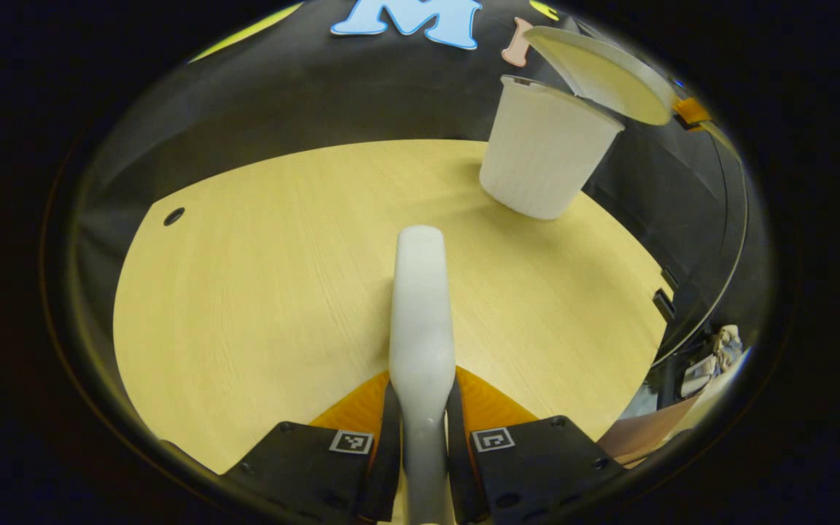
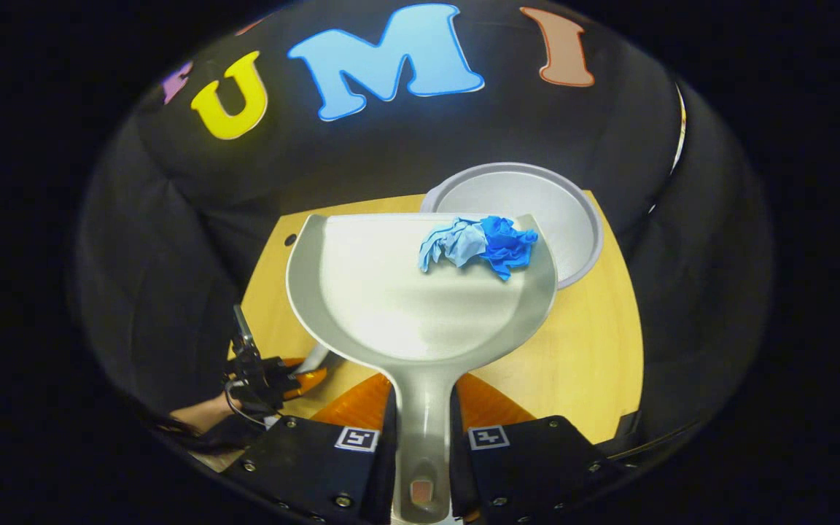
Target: Pick up the small broom and dustpan from the desktop, sweep the trash into the dustpan with the broom, and then empty the trash into the garbage bin.
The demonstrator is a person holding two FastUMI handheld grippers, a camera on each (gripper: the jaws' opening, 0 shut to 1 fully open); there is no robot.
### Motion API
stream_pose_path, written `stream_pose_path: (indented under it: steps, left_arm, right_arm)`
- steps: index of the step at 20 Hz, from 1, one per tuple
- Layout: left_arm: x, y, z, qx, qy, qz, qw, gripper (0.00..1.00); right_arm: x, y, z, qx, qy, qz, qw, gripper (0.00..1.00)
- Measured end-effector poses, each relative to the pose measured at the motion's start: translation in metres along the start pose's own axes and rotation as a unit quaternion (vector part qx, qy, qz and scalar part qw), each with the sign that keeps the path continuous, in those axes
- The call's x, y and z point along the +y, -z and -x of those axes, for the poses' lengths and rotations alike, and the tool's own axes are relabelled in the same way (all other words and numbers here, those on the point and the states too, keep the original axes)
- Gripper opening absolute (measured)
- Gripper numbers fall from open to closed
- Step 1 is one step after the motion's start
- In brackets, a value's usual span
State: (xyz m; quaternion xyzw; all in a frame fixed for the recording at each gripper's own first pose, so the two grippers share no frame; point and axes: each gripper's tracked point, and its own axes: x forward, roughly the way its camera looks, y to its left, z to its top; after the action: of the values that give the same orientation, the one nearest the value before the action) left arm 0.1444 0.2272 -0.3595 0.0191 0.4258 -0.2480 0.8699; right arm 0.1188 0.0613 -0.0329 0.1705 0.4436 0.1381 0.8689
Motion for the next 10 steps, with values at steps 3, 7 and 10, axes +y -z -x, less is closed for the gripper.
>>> stream_pose_path:
  steps: [3, 7, 10]
  left_arm:
    - [0.001, 0.001, 0.001, 0.000, -0.003, 0.006, 1.000, 0.38]
    - [0.002, 0.003, 0.002, 0.000, -0.008, 0.014, 1.000, 0.35]
    - [0.002, 0.005, 0.003, 0.000, -0.010, 0.018, 1.000, 0.35]
  right_arm:
    - [0.017, -0.023, -0.002, -0.017, -0.069, -0.091, 0.993, 0.30]
    - [0.023, -0.054, -0.003, -0.041, -0.139, -0.202, 0.969, 0.30]
    - [0.023, -0.058, 0.009, -0.059, -0.189, -0.274, 0.941, 0.30]
